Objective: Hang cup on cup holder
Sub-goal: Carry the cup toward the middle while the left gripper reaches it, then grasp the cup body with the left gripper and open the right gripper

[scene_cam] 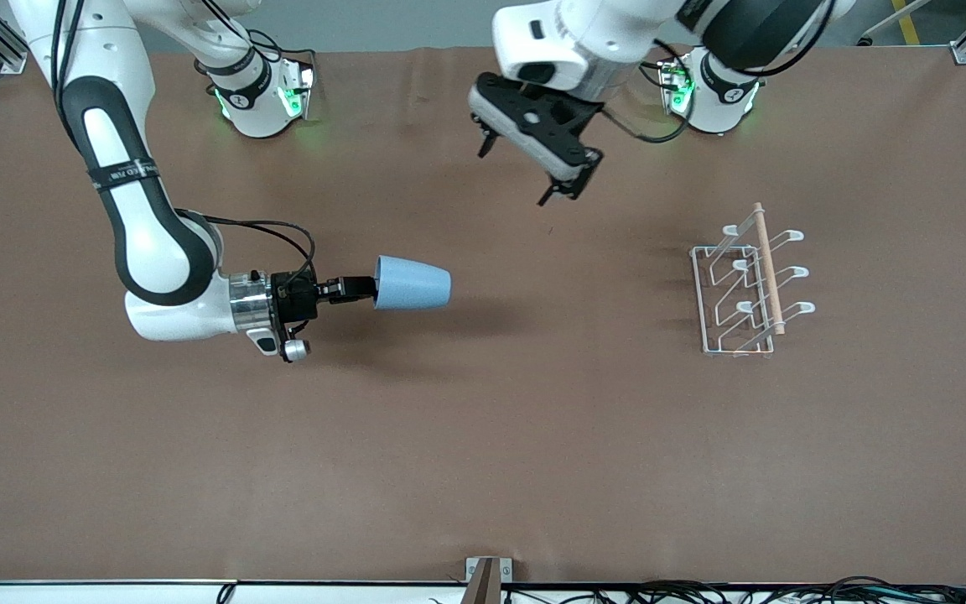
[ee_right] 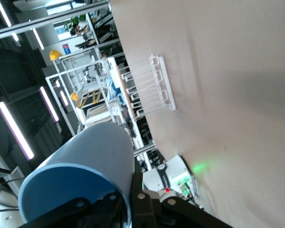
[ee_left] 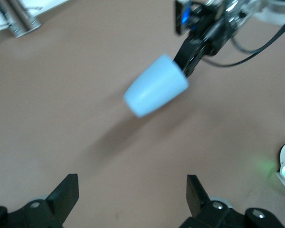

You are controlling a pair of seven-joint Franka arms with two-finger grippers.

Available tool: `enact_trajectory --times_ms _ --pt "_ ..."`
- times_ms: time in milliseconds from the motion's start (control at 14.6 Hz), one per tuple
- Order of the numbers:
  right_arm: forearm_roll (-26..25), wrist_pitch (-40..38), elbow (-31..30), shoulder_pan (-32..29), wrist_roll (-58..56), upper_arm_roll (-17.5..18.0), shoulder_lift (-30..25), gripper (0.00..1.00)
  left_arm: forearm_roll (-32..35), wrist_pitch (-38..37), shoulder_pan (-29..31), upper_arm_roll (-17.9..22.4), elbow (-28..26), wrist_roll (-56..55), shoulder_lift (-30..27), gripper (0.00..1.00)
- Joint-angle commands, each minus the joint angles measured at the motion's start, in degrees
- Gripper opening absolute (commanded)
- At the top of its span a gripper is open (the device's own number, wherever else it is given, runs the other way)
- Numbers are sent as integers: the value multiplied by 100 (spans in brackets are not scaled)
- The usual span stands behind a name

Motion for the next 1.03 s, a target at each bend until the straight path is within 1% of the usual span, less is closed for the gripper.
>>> enact_trajectory --times_ms 0,137,274,342,479,684,821,958 --pt "265 -649 381 -1 -93 -33 282 0 575 609 -421 62 386 256 506 100" --pt "266 -783 549 25 -93 -33 353 1 955 1094 -658 36 386 371 814 100" --pt "266 -792 662 52 -84 -24 493 1 1009 1377 -878 89 386 502 1069 100" --pt "274 -844 672 61 -75 -24 502 1 1062 1447 -897 89 395 634 1166 100" --pt "274 -1090 716 61 -93 -24 511 1 1202 1457 -950 80 386 1028 1254 100" --pt "266 -1117 716 69 -84 -24 511 1 1247 1457 -950 89 386 1749 1360 100" --pt "266 -1126 716 69 -84 -24 511 1 1448 1466 -958 80 386 2066 1422 100" --pt "266 -1257 751 61 -93 -24 511 1 1632 1466 -976 71 378 2146 1500 100"
